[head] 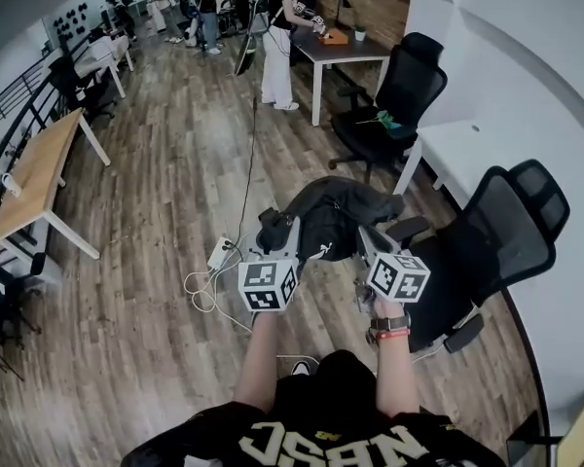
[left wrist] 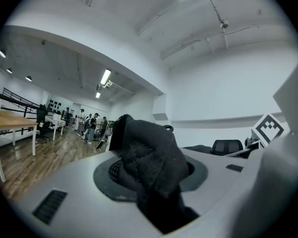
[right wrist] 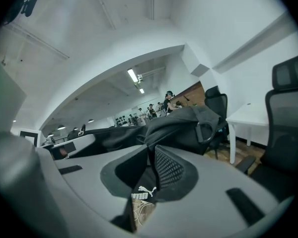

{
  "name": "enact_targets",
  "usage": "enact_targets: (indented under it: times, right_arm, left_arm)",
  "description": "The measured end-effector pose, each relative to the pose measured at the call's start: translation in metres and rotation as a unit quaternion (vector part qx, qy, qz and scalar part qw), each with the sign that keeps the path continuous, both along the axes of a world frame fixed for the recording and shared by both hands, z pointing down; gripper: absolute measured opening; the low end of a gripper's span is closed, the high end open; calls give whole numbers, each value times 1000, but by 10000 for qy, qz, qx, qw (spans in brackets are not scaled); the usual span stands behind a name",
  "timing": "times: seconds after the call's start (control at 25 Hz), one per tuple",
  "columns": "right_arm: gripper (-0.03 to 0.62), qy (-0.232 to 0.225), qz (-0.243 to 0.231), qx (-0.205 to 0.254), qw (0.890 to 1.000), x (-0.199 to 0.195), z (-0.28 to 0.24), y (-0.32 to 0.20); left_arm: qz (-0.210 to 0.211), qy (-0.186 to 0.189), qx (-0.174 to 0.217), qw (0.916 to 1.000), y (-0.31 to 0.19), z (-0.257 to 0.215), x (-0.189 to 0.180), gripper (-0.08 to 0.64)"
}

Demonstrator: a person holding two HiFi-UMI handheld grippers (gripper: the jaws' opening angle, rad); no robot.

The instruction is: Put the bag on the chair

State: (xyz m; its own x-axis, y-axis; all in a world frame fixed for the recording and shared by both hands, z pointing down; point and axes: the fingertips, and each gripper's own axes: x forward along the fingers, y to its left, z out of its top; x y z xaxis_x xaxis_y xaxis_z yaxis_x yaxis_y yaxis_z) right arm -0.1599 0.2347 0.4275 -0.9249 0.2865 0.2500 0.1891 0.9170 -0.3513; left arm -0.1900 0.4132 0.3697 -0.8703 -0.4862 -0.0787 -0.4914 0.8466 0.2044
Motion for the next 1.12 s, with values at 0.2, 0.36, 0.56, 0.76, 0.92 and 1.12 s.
enact_targets:
  times: [0.2,0.36,0.56,0.76,0.92,1.12]
  right_arm:
    - [41,319,479,71,9983,4,26,-36]
    - [43,577,759,73,9954,5,46,-81]
    - [44,524,1337,-24,9896,0,42,-152]
    - [44,528,1655,-285,9844,-21,54,-233]
    - [43,733,1759,-271,9813,-37,48,-308]
    - [43,809,2107,-616,9722,-36,61,-372]
  left_arm:
    - [582,245,-104,9979,-43,22,-18,181]
    - [1018,424,-221,9937,-92,38,-32,186]
    - [1509,461,-331,9869,-169,44,-53,189]
    - [2057,275,-556,9766,-260,39,-77,194]
    - [2549,210,-677,9644,-339,37,-90,206]
    - [2937,287,-704,9529,-407,42,-105,207]
